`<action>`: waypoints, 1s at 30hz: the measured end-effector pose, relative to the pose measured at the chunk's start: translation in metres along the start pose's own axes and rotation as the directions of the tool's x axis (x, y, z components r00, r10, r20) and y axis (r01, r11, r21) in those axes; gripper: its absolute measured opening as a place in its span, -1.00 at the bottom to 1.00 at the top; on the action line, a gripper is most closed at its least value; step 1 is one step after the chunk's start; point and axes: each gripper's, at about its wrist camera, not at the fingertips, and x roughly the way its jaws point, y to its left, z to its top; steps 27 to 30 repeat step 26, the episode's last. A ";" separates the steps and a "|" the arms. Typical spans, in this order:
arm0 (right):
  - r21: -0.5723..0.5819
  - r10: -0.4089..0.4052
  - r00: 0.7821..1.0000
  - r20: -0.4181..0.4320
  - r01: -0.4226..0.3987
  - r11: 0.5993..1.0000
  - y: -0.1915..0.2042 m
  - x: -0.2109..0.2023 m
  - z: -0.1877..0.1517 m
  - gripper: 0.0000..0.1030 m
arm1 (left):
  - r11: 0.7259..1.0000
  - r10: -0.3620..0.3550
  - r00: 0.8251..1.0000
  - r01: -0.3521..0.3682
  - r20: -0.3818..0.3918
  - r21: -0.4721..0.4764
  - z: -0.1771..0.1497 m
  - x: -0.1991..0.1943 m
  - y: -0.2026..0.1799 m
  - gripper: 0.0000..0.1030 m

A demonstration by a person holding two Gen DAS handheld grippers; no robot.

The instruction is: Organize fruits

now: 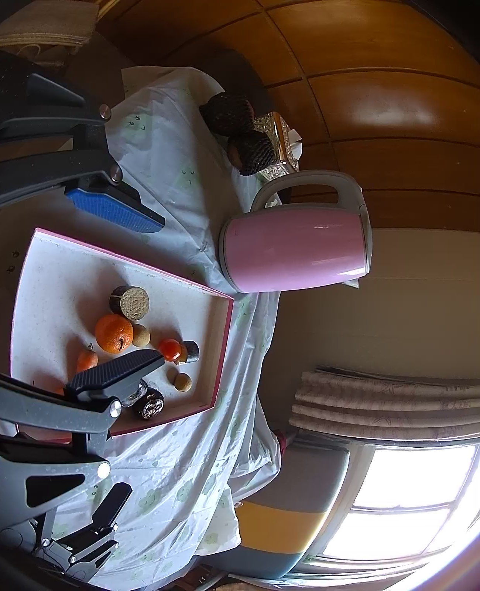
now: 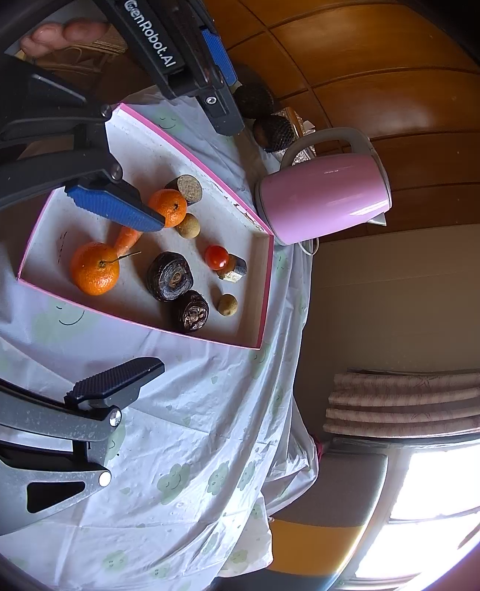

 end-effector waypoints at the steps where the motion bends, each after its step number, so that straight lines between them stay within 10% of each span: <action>1: -0.001 0.000 1.000 0.000 0.000 1.000 0.000 0.000 0.000 0.38 | 1.000 0.001 1.000 -0.001 0.002 -0.002 0.000 0.000 0.000 0.30; 30: -0.015 -0.009 1.000 -0.007 0.009 1.000 -0.003 0.004 -0.004 0.39 | 1.000 -0.002 1.000 0.002 0.004 -0.020 0.001 0.001 0.005 0.21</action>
